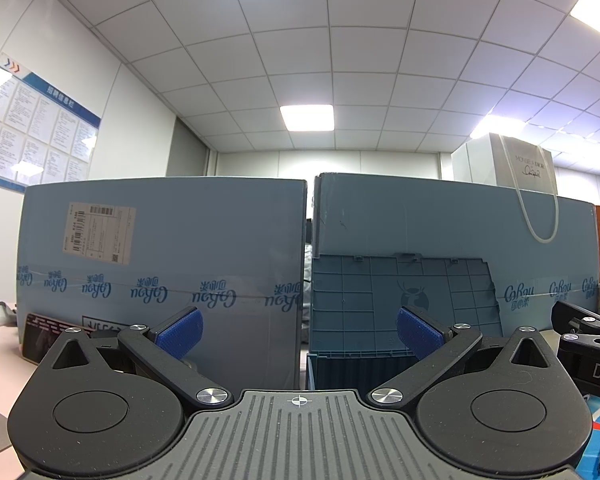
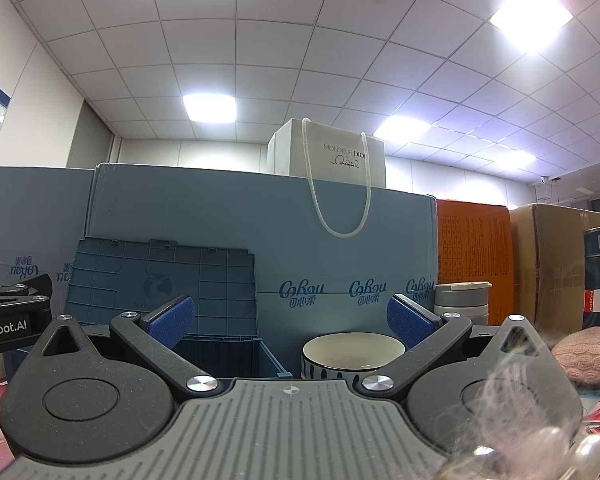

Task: Organize rigid objects

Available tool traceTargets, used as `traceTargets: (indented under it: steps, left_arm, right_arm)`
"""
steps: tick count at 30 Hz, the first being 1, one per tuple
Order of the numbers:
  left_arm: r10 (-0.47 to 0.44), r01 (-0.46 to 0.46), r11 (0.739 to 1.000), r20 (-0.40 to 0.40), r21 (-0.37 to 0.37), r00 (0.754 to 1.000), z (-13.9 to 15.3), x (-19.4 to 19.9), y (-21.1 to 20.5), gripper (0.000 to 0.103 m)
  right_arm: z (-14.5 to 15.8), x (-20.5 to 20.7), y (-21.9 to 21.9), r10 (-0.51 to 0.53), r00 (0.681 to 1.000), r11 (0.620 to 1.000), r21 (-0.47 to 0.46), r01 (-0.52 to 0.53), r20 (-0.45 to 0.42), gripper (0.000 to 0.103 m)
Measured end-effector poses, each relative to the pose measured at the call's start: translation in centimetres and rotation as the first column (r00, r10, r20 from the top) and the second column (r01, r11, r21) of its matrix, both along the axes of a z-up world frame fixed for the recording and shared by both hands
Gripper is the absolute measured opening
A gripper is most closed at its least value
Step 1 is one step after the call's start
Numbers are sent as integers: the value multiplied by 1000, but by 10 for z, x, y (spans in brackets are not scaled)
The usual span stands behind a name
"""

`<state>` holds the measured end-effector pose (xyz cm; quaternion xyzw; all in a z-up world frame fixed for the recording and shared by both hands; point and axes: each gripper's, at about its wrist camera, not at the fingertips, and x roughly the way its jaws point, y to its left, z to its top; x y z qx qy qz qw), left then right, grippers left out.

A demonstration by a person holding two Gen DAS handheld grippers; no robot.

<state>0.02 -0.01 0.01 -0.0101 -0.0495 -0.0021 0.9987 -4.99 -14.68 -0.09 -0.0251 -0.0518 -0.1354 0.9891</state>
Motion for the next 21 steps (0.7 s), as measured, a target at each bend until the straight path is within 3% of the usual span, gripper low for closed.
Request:
traceTargets:
  steps: [21]
  left_arm:
    - [0, 0, 1000, -1, 0, 1000, 0, 0, 0, 103]
  right_arm:
    - [0, 0, -3, 1, 1000, 1000, 6, -1, 0, 103]
